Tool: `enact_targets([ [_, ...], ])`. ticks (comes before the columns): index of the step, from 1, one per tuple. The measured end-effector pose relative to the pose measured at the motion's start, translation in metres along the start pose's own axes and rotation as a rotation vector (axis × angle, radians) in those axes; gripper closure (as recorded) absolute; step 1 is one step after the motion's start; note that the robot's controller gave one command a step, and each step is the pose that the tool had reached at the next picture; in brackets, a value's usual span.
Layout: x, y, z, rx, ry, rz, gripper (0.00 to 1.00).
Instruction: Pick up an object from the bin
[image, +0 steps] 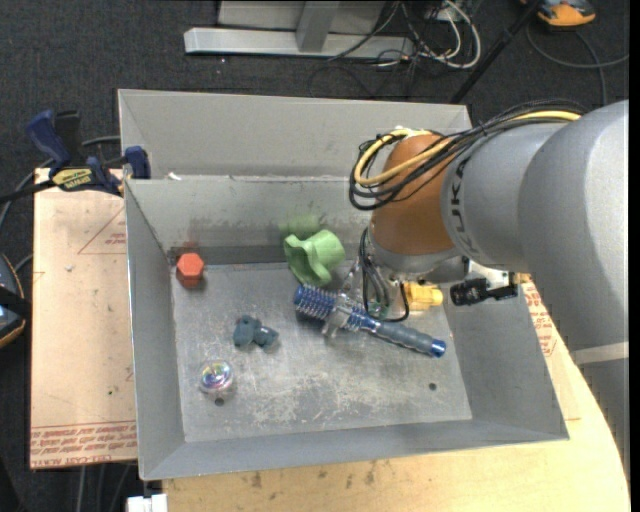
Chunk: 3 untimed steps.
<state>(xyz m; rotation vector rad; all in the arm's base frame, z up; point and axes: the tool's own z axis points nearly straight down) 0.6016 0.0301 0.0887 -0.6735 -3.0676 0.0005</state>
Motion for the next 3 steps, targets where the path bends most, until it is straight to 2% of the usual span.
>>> enact_targets([
  [1, -0.001, 0.001, -0.048, -0.003, -0.005, -0.002, 1.00],
  [3, -0.001, 0.002, -0.091, -0.003, -0.002, -0.006, 1.00],
])
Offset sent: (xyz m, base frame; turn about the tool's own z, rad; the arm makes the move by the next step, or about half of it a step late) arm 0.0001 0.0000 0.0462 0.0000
